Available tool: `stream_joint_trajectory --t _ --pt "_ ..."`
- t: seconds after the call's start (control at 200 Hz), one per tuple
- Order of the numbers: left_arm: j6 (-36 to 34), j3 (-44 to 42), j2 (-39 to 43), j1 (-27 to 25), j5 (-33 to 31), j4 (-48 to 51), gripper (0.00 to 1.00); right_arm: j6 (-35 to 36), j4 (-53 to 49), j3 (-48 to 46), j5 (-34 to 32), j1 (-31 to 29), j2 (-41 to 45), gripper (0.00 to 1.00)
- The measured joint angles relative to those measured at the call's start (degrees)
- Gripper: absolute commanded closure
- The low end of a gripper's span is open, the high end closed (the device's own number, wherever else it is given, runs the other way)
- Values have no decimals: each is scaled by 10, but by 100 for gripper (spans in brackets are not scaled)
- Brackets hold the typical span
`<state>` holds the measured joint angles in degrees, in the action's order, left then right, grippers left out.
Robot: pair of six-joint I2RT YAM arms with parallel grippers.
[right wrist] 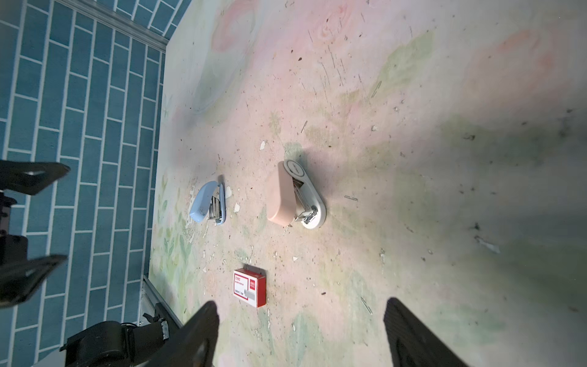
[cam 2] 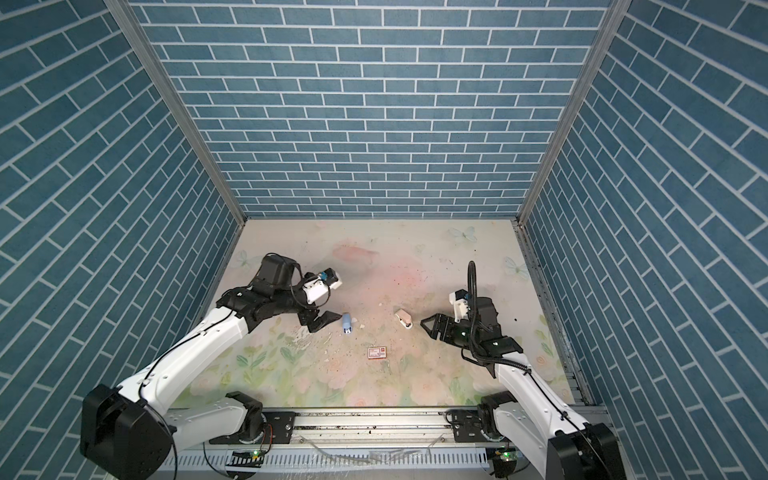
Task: Load the staples into the stapler
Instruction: 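Move the left gripper toward the red-and-white staple box while the right gripper advances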
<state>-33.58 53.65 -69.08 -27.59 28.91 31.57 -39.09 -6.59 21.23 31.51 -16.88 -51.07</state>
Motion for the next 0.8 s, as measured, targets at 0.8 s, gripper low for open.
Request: stream_joint_trajectory --t 0.8 --pt "10 21 -250 -203 -73 -14 15 -87 -35 -45 5 63 102 34"
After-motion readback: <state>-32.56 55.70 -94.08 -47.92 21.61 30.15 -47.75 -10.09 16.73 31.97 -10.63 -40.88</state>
